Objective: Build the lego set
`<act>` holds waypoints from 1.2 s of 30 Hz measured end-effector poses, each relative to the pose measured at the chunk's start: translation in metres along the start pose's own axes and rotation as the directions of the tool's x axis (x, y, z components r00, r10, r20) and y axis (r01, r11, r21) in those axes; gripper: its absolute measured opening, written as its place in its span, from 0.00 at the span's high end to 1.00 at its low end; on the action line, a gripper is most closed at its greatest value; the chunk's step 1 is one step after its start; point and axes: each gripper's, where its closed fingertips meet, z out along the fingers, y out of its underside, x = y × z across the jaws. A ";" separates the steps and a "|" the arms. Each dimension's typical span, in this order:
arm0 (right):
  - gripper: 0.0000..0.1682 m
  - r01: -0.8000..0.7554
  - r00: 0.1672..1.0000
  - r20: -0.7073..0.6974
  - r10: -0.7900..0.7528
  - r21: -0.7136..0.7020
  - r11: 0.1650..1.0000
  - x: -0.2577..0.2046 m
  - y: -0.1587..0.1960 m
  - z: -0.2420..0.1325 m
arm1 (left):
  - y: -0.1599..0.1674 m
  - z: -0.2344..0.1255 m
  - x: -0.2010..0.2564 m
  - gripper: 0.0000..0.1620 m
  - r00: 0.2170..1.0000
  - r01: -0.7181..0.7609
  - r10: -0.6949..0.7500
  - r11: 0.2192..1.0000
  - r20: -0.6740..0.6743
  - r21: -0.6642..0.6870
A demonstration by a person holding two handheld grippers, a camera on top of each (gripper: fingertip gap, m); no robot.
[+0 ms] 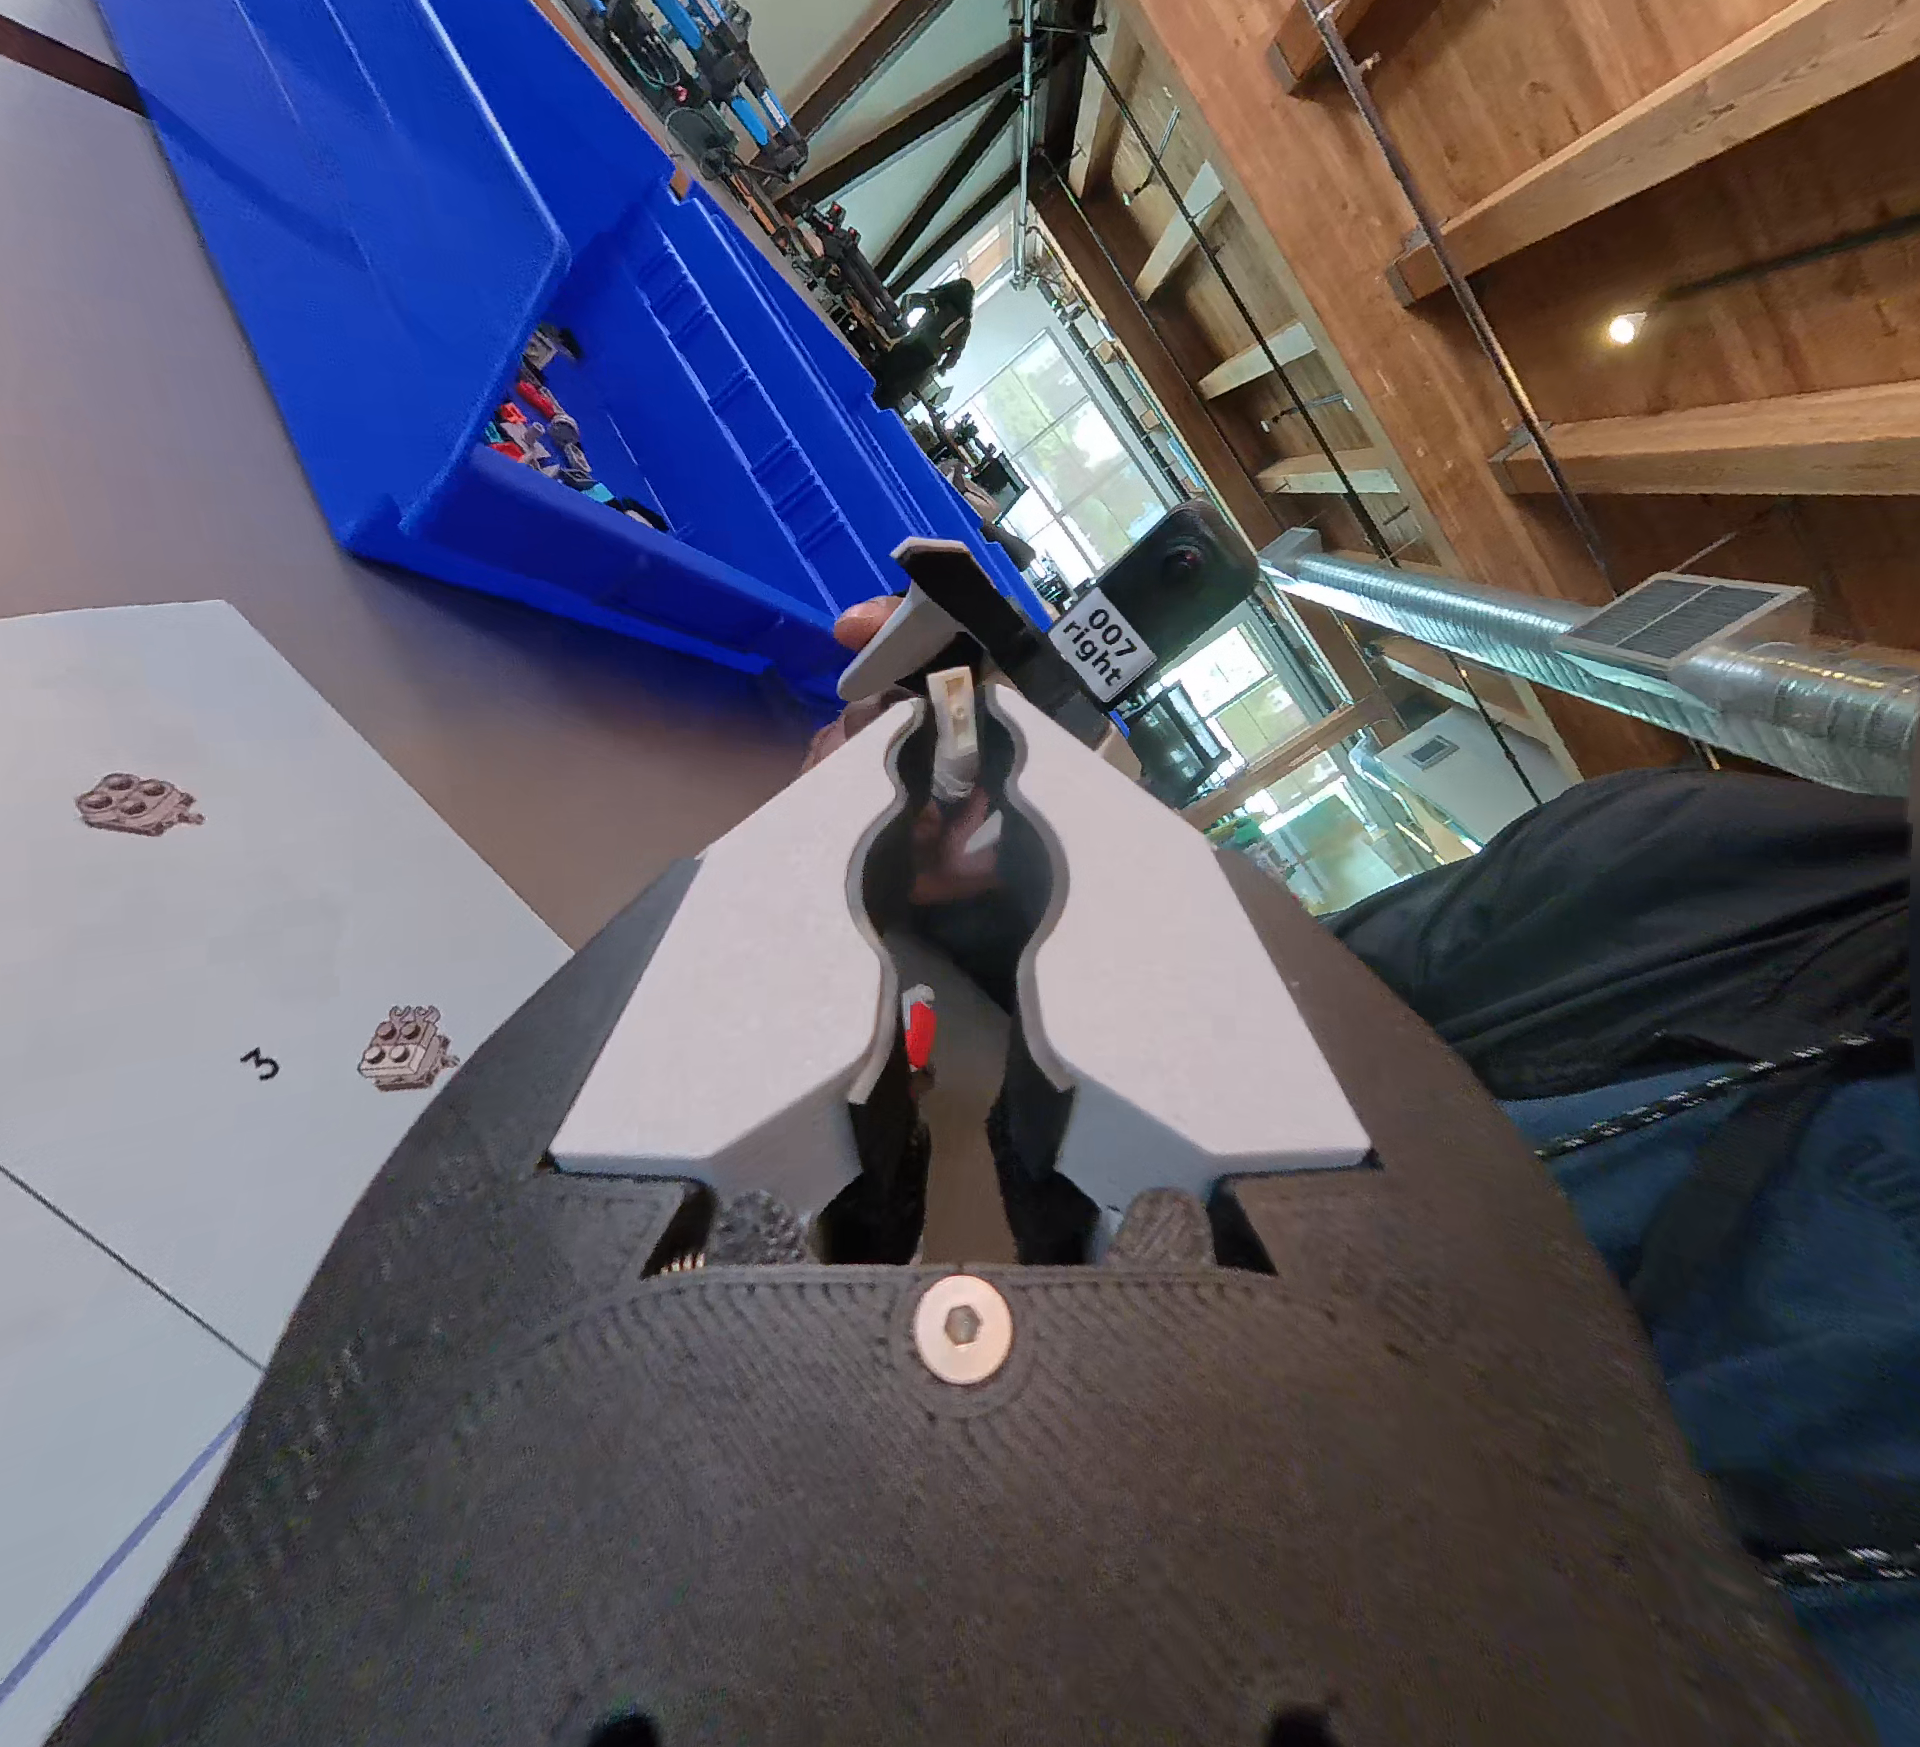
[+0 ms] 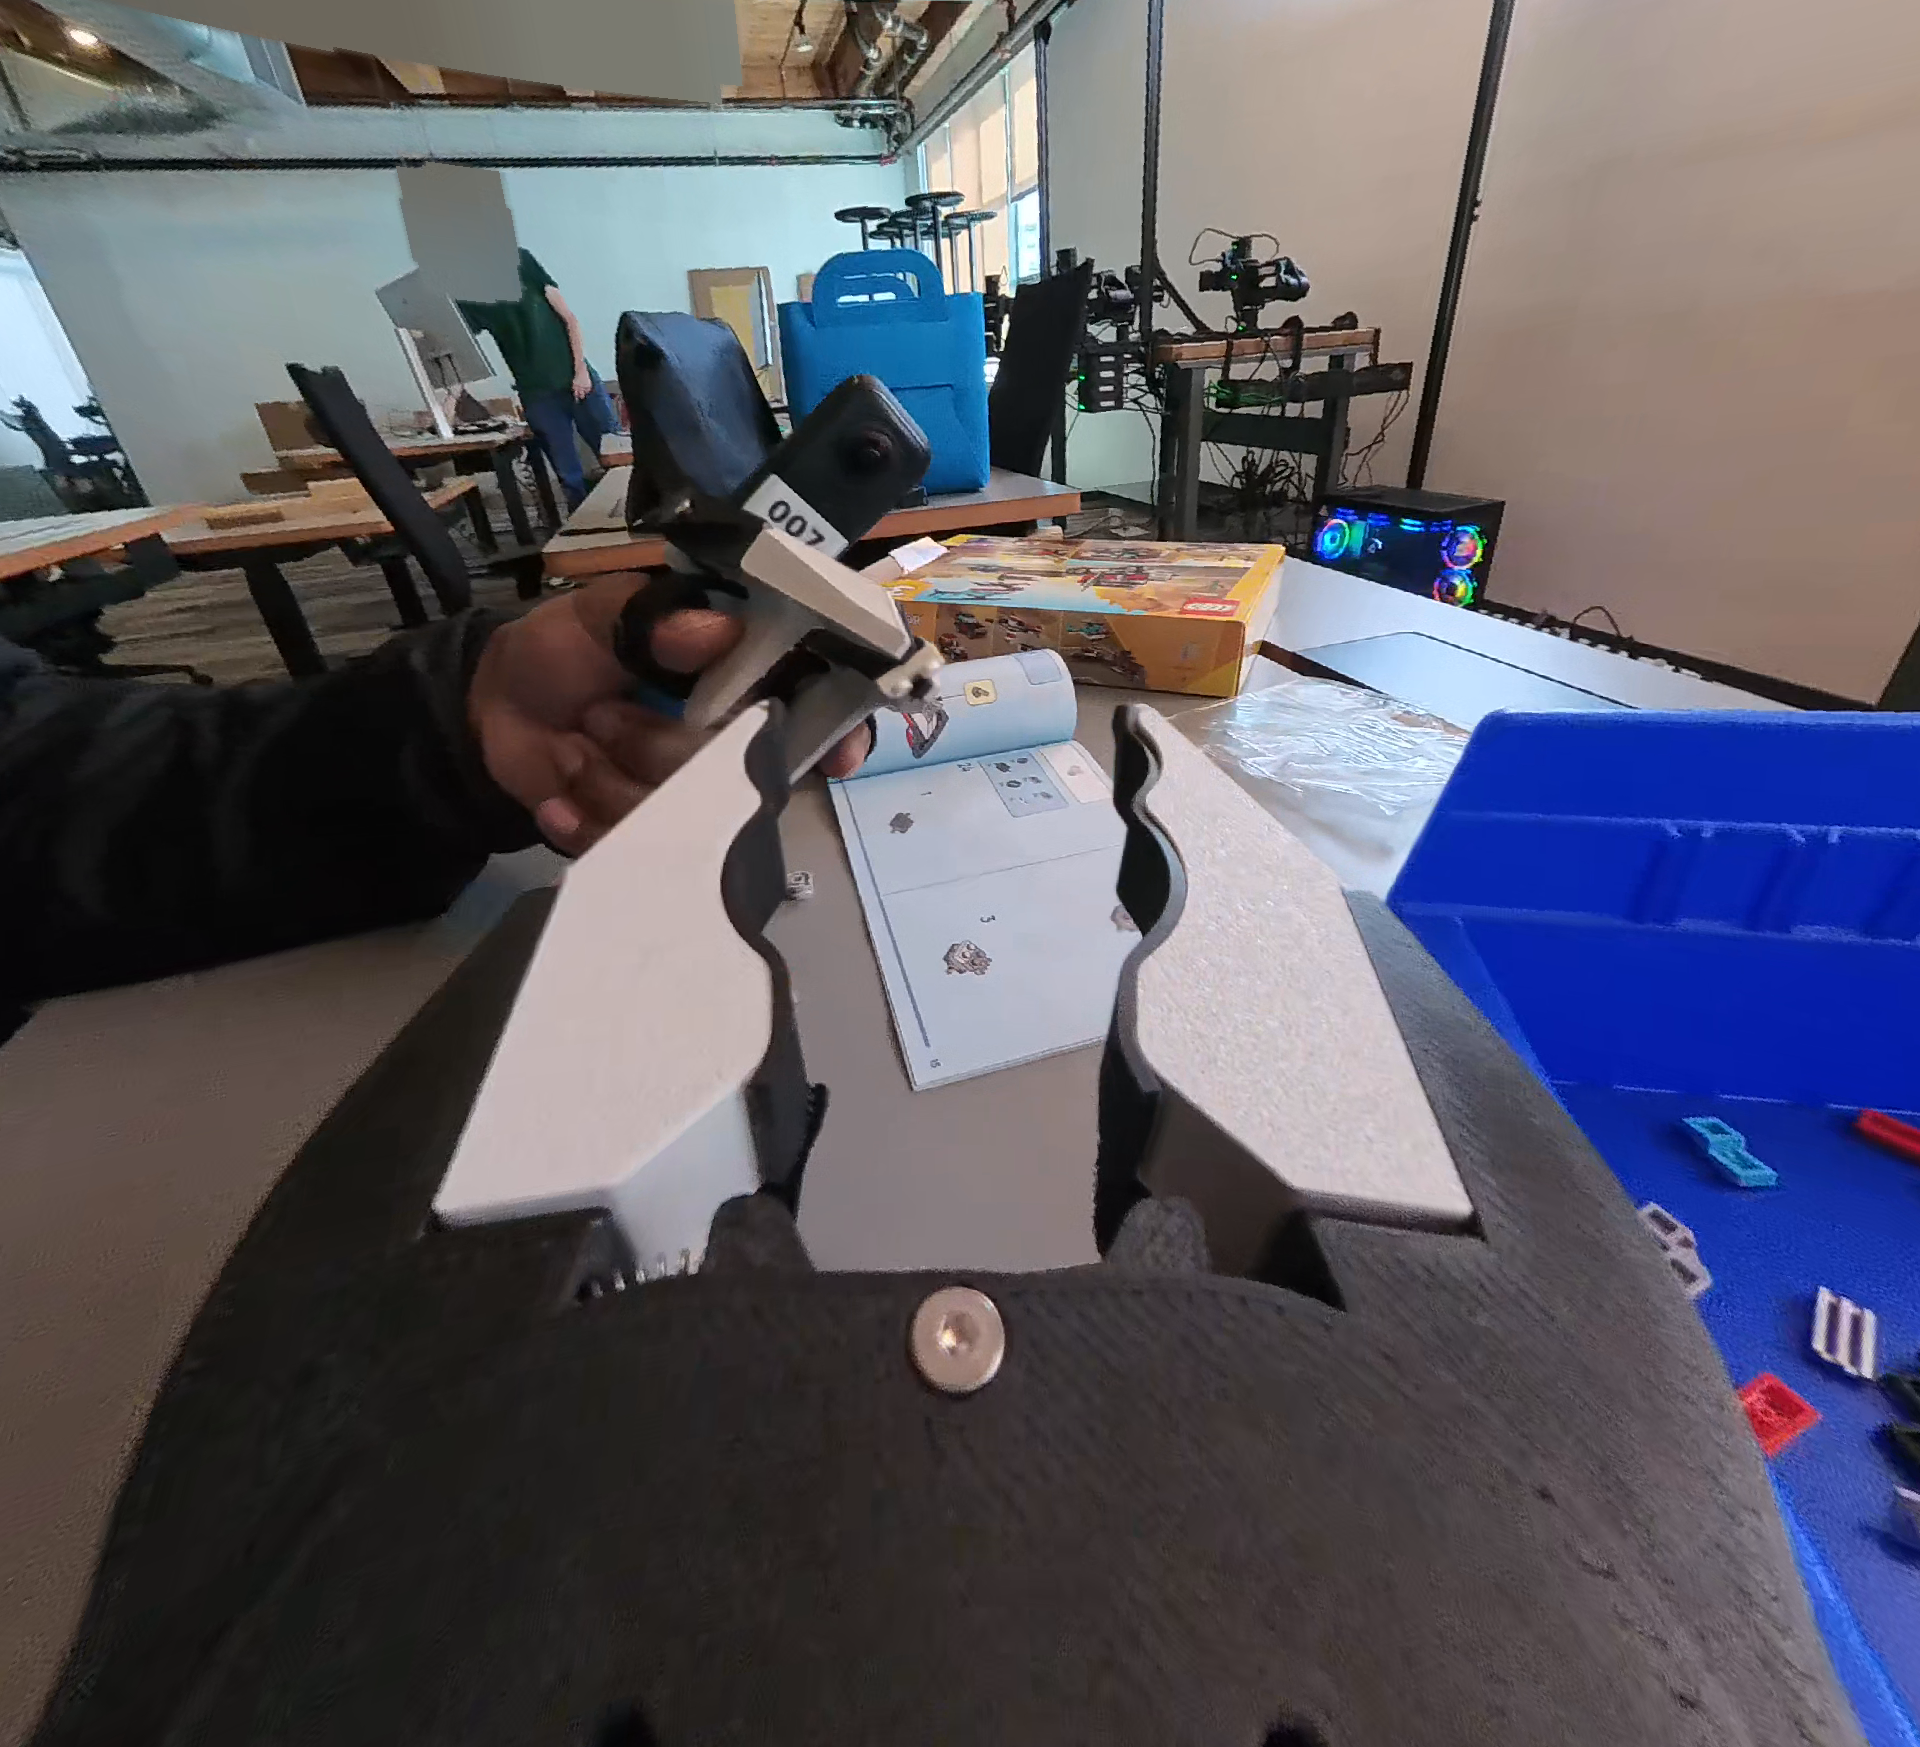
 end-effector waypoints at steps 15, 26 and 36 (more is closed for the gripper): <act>0.75 0.134 0.991 0.019 -0.133 -0.061 0.989 -0.013 0.009 0.008 | 0.009 0.009 0.009 0.96 0.948 0.270 -0.268 0.963 -0.173 -0.015; 0.81 0.199 0.980 0.035 -0.197 -0.073 0.977 -0.021 0.013 0.013 | 0.020 0.018 0.011 0.96 0.926 0.320 -0.327 0.945 -0.190 -0.065; 0.90 0.200 0.979 0.043 -0.197 -0.065 0.978 -0.023 0.012 0.013 | 0.026 0.020 0.009 0.95 0.932 0.311 -0.322 0.946 -0.166 -0.091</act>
